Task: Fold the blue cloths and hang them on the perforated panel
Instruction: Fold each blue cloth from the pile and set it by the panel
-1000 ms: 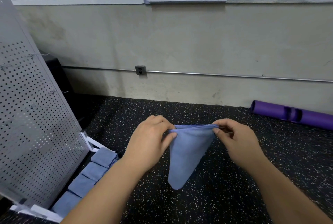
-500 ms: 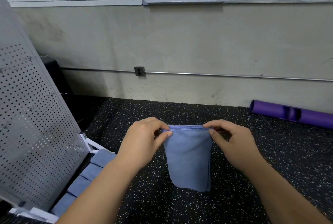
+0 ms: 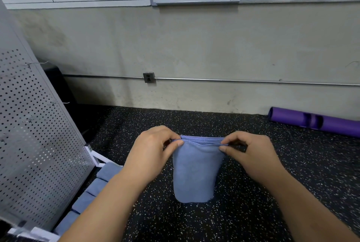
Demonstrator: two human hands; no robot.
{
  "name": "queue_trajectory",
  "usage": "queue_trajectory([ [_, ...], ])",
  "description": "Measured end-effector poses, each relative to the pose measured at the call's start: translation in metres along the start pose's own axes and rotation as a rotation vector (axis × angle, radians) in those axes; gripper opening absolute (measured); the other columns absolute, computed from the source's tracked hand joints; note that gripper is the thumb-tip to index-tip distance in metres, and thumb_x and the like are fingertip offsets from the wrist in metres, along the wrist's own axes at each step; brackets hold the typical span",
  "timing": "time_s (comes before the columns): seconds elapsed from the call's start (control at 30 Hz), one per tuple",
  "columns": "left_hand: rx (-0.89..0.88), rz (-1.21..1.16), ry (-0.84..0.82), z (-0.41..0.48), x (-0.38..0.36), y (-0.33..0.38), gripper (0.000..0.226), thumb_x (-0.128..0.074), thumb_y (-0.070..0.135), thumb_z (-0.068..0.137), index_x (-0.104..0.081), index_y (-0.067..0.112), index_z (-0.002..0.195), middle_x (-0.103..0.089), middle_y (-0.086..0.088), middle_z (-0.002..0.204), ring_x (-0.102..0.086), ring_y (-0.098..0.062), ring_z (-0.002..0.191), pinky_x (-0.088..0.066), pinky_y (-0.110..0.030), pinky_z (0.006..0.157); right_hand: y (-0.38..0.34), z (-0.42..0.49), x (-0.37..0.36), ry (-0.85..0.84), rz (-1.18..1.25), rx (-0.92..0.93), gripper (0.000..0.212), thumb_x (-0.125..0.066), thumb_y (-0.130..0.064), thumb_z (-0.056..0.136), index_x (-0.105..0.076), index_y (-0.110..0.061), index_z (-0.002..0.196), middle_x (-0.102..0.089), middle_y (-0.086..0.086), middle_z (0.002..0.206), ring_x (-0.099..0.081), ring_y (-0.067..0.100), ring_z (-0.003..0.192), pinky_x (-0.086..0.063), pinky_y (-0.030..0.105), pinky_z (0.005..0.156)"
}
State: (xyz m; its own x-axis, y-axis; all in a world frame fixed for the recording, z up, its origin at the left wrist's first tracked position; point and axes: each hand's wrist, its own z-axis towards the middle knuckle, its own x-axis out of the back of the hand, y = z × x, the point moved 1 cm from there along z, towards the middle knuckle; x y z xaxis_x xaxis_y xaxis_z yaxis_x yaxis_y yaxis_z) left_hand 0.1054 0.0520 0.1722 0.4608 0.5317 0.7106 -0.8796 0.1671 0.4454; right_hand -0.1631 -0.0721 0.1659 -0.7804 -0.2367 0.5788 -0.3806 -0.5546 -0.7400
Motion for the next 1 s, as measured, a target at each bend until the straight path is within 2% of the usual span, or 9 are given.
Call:
queue_trajectory([
  [0.13, -0.019, 0.014, -0.010, 0.0001, 0.0011, 0.0010, 0.010, -0.075, 0.036, 0.099, -0.077, 0.027, 0.094, -0.070, 0.018, 0.095, -0.066, -0.003, 0.091, -0.055, -0.031, 0.083, 0.0032, 0.0021, -0.0002, -0.010, 0.021, -0.021, 0.019, -0.092, -0.021, 0.082, -0.080, -0.034, 0.085, -0.077, -0.020, 0.084, -0.074, 0.003, 0.083, -0.061, 0.026, 0.081],
  [0.3, -0.043, 0.000, -0.032, -0.0009, -0.0011, 0.0018, 0.008, -0.075, 0.035, 0.099, -0.076, 0.029, 0.094, -0.069, 0.020, 0.096, -0.066, -0.004, 0.093, -0.056, -0.033, 0.083, 0.0041, 0.0029, -0.0005, 0.024, 0.065, -0.044, 0.020, -0.092, -0.016, 0.082, -0.079, -0.032, 0.082, -0.077, -0.017, 0.081, -0.074, 0.004, 0.080, -0.061, 0.026, 0.078],
  [0.57, -0.045, 0.020, -0.058, -0.0012, -0.0041, -0.0003, 0.011, -0.080, 0.037, 0.095, -0.074, 0.030, 0.090, -0.067, 0.020, 0.091, -0.061, -0.001, 0.088, -0.055, -0.032, 0.080, 0.0036, 0.0044, 0.0014, 0.052, 0.064, -0.065, 0.022, -0.095, -0.018, 0.077, -0.079, -0.032, 0.078, -0.077, -0.017, 0.079, -0.074, 0.006, 0.079, -0.063, 0.039, 0.080],
  [0.7, -0.032, 0.015, -0.078, -0.0009, -0.0070, -0.0020, 0.009, -0.082, 0.033, 0.093, -0.077, 0.027, 0.088, -0.069, 0.021, 0.097, -0.065, -0.001, 0.094, -0.057, -0.033, 0.085, 0.0044, 0.0050, 0.0027, 0.043, 0.060, -0.056, 0.026, -0.095, -0.016, 0.078, -0.077, -0.035, 0.084, -0.076, -0.014, 0.082, -0.073, 0.008, 0.082, -0.062, 0.034, 0.082],
  [0.83, 0.003, -0.029, -0.087, -0.0001, -0.0075, -0.0006, 0.008, -0.086, 0.028, 0.090, -0.078, 0.028, 0.089, -0.072, 0.019, 0.094, -0.069, -0.002, 0.091, -0.058, -0.035, 0.083, 0.0054, 0.0065, 0.0017, 0.020, 0.065, -0.047, 0.040, -0.093, -0.015, 0.080, -0.079, -0.039, 0.109, -0.077, -0.015, 0.089, -0.073, 0.009, 0.087, -0.060, 0.030, 0.088],
  [1.0, 0.132, -0.060, -0.036, 0.0002, -0.0068, 0.0037, 0.015, -0.090, 0.026, 0.085, -0.076, 0.033, 0.086, -0.071, 0.021, 0.084, -0.068, -0.006, 0.080, -0.056, -0.033, 0.075, 0.0049, 0.0068, 0.0021, 0.013, 0.021, -0.075, 0.025, -0.091, -0.015, 0.082, -0.082, -0.036, 0.092, -0.076, -0.023, 0.083, -0.072, -0.002, 0.082, -0.055, 0.012, 0.078],
])
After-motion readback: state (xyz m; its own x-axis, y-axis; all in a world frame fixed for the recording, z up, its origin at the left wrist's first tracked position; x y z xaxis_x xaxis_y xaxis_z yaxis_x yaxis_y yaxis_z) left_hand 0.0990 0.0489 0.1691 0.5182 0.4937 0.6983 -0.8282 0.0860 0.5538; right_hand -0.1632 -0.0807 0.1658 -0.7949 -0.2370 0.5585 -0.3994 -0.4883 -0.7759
